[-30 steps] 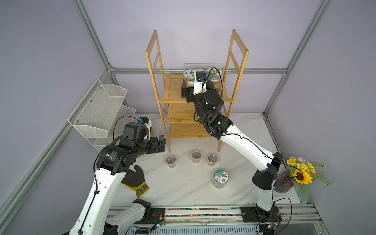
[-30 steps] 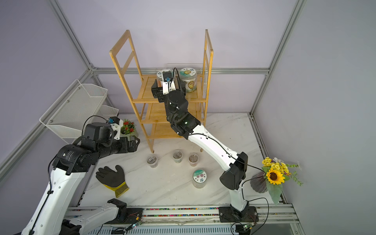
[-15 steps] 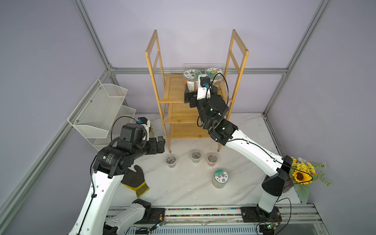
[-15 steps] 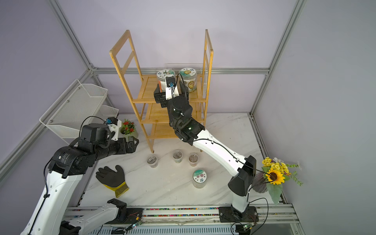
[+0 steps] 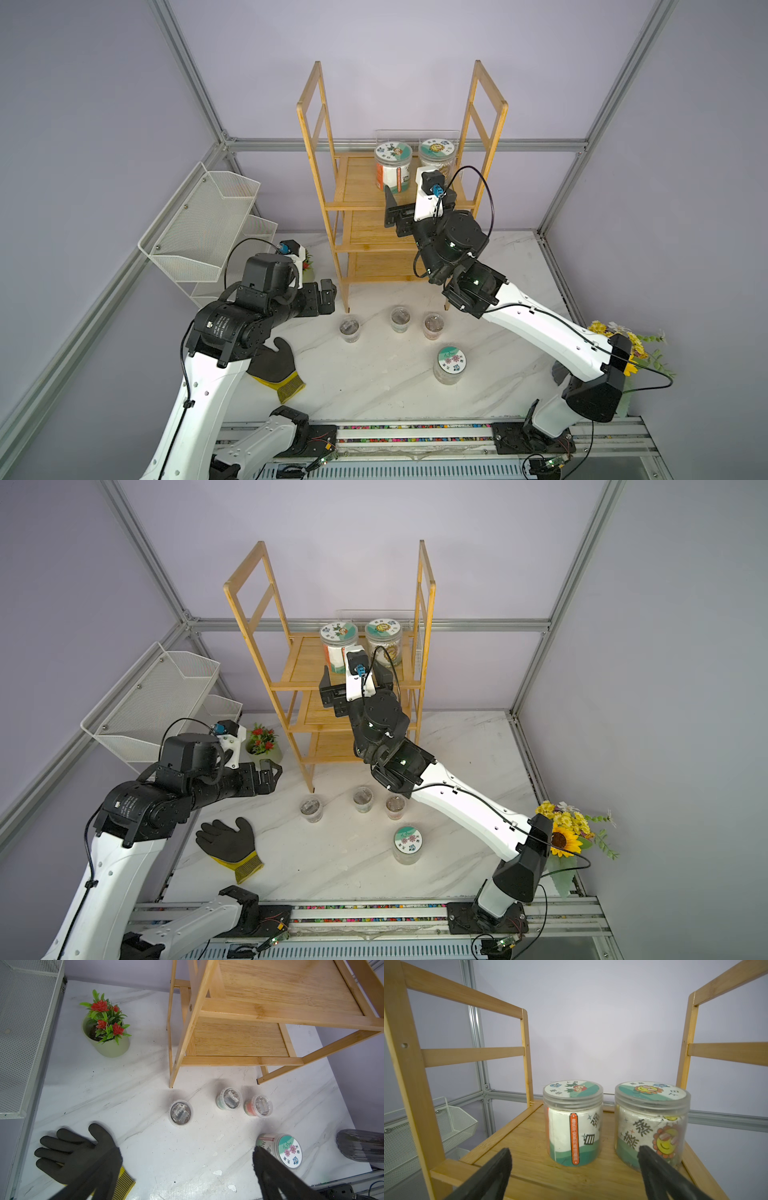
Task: Place the seed container on the shelf
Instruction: Pick up the seed jar at the center of the board.
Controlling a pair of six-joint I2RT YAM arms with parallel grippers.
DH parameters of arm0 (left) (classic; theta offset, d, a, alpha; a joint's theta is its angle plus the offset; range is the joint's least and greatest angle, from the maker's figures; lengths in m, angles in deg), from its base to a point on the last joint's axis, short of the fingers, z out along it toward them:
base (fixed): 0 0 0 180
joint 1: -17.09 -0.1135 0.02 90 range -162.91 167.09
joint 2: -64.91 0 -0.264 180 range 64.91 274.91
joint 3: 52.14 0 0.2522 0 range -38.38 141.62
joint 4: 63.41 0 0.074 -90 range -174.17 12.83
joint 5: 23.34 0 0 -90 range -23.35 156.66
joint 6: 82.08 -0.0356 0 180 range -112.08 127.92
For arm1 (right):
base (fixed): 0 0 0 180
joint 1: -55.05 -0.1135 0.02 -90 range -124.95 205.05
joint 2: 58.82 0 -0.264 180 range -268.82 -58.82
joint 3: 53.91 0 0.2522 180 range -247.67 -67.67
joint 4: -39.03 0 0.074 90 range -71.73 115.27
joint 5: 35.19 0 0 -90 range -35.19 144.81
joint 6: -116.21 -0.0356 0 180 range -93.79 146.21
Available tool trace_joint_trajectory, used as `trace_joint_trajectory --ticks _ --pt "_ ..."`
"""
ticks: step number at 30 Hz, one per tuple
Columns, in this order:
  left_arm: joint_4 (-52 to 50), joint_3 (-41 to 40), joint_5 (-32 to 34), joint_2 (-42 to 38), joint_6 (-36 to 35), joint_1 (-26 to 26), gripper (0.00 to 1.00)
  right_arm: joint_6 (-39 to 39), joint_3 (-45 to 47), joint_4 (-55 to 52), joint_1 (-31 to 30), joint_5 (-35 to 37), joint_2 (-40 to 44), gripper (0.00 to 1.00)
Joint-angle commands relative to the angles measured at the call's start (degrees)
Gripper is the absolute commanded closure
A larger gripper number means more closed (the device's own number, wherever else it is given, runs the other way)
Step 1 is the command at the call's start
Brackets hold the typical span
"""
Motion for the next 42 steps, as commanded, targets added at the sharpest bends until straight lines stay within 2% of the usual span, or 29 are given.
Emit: trace_joint_trajectory --ticks 1,8,13,20,26,31,37,42 --pt "0.2 1.9 -0.1 -1.0 0.6 -0.6 0.00 0.3 3.1 -1.6 -2.1 0.9 4.8 0.03" --pt "0.0 0.9 -0.4 -1.9 0.5 -0.6 0.00 -1.8 12.4 -8.0 -7.1 0.4 14.5 0.03" --pt "0.1 -0.8 -0.8 -2.8 0.6 -0.6 0.00 -5.0 19.7 -13.5 -11.3 3.9 21.3 0.03" --pt "0.8 -4.2 -1.5 -4.5 1.4 -0.6 0.00 -12.1 27.5 -22.3 -15.6 8.7 28.9 0.03" --pt "1.4 -8.1 -3.0 -5.6 1.7 -0.4 0.00 -18.2 37.4 -25.0 -17.9 12.9 35.4 0.03" --pt "2.5 -11.3 -4.3 -6.3 2.8 0.5 0.01 -26.9 44.4 -27.9 -18.2 15.8 40.3 0.03" --pt "3.7 -13.9 -3.0 -5.9 4.5 4.4 0.02 -35.9 49.0 -33.1 -18.3 17.0 43.3 0.03" --pt "5.0 -15.3 1.1 -4.5 7.7 11.5 0.02 -42.0 52.0 -35.2 -18.3 18.6 46.4 0.03"
